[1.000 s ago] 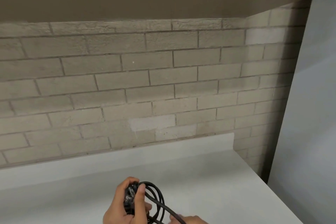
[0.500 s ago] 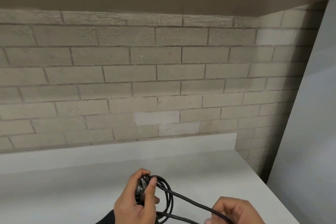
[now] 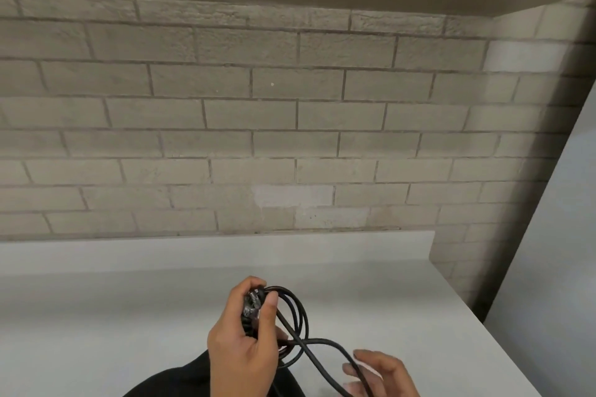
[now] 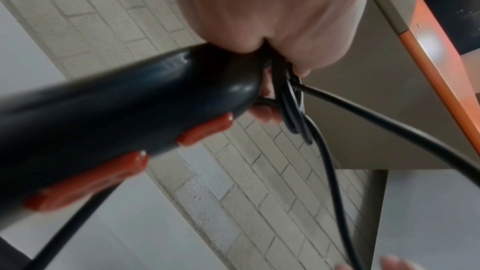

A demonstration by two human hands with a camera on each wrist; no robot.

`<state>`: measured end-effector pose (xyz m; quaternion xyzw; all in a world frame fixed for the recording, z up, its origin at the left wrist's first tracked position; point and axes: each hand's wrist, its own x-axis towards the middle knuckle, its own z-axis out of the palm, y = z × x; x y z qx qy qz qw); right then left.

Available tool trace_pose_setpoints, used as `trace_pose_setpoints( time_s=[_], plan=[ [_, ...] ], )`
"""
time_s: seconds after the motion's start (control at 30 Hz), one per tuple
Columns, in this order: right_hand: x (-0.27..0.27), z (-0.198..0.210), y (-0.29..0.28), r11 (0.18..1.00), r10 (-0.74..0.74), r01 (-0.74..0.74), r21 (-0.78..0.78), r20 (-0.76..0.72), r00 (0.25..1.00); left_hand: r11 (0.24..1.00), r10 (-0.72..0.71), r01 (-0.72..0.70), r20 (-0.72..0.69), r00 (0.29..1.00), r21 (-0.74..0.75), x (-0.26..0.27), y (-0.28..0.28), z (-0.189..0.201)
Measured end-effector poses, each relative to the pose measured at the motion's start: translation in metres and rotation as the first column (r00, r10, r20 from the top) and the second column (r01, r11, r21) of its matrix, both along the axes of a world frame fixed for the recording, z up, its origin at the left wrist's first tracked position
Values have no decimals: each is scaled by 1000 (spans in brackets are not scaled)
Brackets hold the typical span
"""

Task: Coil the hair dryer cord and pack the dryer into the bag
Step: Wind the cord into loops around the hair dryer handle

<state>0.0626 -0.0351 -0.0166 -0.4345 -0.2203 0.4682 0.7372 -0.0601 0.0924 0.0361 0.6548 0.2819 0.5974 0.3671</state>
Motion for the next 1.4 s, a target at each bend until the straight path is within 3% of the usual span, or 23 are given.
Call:
trace_pose_setpoints(
  time_s=[0.07, 0.13, 0.27, 0.37, 0.43, 0.57, 0.63, 0.67, 0.73, 0.77, 0.83, 0.87, 0.9, 0.93, 0.97, 1.0, 1.17, 1.23, 1.33, 1.4],
  plan=[
    [5, 7, 1, 997, -76, 77, 11, -49, 996, 1000, -14, 14, -9, 1000, 13, 0, -4, 0],
    [-4, 0, 12, 991, -35, 48, 127, -104, 994, 1000, -20, 20, -15, 1000, 16, 2, -4, -1],
    [-14, -8, 28, 970, -170, 160, 184, 40, 985, 1000, -10, 10, -6, 1000, -7, -1, -1, -1],
    [-15, -2, 38, 934, -266, 251, 254, 24, 964, 999, 32, -32, -39, 999, 1, -4, 0, -1],
    [-13, -1, 41, 928, -284, 250, 276, 88, 955, 999, 41, -41, -55, 998, 7, -4, 0, -2],
    [-4, -5, 43, 884, -438, 332, 328, 336, 834, 999, 15, -17, -45, 999, -39, -5, -1, -2],
    [1, -1, 39, 873, -455, 320, 369, 375, 808, 997, 0, -2, -31, 1000, -71, -8, 1, -1],
    [7, 4, 37, 884, -419, 289, 368, 346, 839, 996, -1, -1, -20, 1000, -89, -8, 2, -1],
    [26, 16, 30, 890, -269, 214, 402, 83, 960, 993, -14, 14, -2, 1000, -118, -9, 4, -1],
    [38, 29, 21, 864, -196, 193, 464, -41, 980, 992, -22, 23, 6, 1000, -126, -8, 4, -1],
    [50, 46, 3, 833, -288, 371, 411, -249, 925, 992, -33, 35, 17, 999, -122, -7, 3, -1],
    [51, 55, -6, 826, -348, 420, 376, -245, 905, 993, -40, 42, 19, 999, -111, -6, 2, -2],
    [55, 61, -13, 805, -498, 498, 323, -87, 863, 994, -47, 49, 17, 999, -99, -5, 0, -2],
    [55, 68, -13, 843, -475, 400, 359, 149, 867, 995, -60, 61, 14, 998, -85, -4, -2, -3],
    [51, 65, -17, 883, -367, 274, 381, 197, 909, 995, -73, 73, 4, 997, -67, -2, -4, -5],
    [51, 74, -24, 887, -395, 306, 346, 224, 891, 995, -85, 85, -11, 996, -52, 0, -6, -6],
    [84, 113, -50, 780, -619, 561, 278, 478, 623, 992, -84, 84, 3, 996, -90, 0, -3, -5],
    [94, 124, -61, 817, -567, 536, 211, 462, 682, 990, -81, 82, 13, 997, -114, -2, 1, -3],
    [106, 125, -72, 871, -443, 492, -17, 409, 798, 986, -95, 95, 5, 995, -134, -2, 1, 1],
    [117, 118, -84, 912, -260, 347, -220, 345, 902, 984, -103, 102, -4, 995, -146, -1, 1, 0]
  ],
)
